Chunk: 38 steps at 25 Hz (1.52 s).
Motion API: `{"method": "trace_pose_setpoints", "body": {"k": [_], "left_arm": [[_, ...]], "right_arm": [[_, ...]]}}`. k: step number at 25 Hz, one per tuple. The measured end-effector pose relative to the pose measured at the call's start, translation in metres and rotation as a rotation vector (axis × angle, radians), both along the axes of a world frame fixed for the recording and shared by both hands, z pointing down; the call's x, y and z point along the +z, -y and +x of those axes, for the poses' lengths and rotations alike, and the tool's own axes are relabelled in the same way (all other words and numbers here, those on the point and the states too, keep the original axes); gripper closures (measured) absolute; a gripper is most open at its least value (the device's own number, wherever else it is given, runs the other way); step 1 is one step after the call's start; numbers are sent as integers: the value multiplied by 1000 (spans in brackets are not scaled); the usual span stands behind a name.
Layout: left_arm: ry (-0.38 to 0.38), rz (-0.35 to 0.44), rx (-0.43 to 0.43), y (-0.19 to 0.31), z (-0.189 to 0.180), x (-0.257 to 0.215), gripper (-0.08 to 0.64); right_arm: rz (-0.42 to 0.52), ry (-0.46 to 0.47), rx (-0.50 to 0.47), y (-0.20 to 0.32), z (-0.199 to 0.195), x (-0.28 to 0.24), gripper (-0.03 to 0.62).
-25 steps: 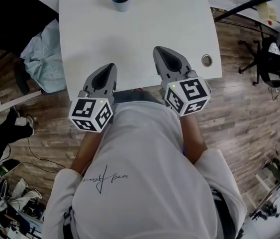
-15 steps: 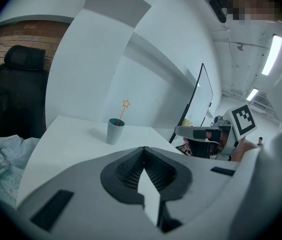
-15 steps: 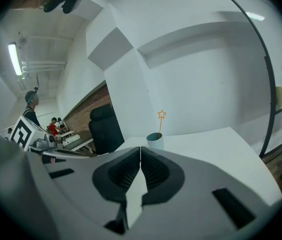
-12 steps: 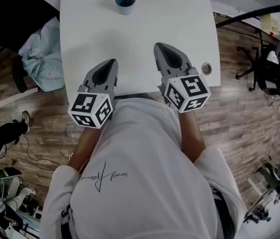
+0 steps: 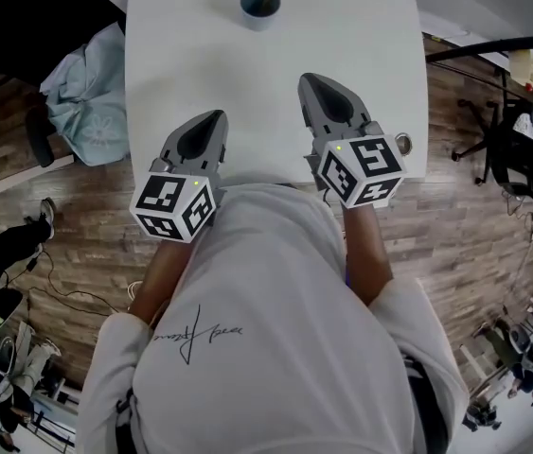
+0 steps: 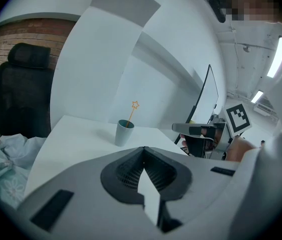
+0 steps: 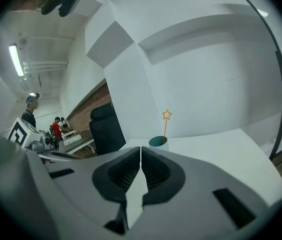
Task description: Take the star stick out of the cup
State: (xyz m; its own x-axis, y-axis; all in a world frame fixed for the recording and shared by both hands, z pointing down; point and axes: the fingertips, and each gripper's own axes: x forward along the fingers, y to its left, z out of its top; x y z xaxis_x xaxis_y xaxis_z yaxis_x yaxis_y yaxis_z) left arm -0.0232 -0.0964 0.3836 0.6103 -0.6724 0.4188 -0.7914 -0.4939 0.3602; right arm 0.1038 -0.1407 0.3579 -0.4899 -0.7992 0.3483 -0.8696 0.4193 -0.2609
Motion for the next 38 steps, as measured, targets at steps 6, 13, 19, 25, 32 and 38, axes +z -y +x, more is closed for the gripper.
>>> {"method": "trace_pose_setpoints", "body": {"k": [6, 13, 19, 25, 32, 38], "left_arm": [[1, -28, -17, 6, -10, 6, 552], [3, -55, -22, 11, -13, 14, 552], [4, -76, -35, 16, -16, 19, 552], [4, -99, -53, 19, -21, 24, 552], [2, -125, -64, 21, -21, 30, 552], [5, -148, -66, 25, -19, 35, 552]], "right_arm": [[-11, -11, -15, 20, -6, 4, 581], [-17, -19, -18, 42, -6, 10, 581], [-19, -25, -19, 63, -6, 14, 581], [-16, -26, -12, 85, -4, 16, 580], [-12, -31, -26, 107, -3, 19, 560], [-24, -40, -44, 124, -6, 25, 526]]}}
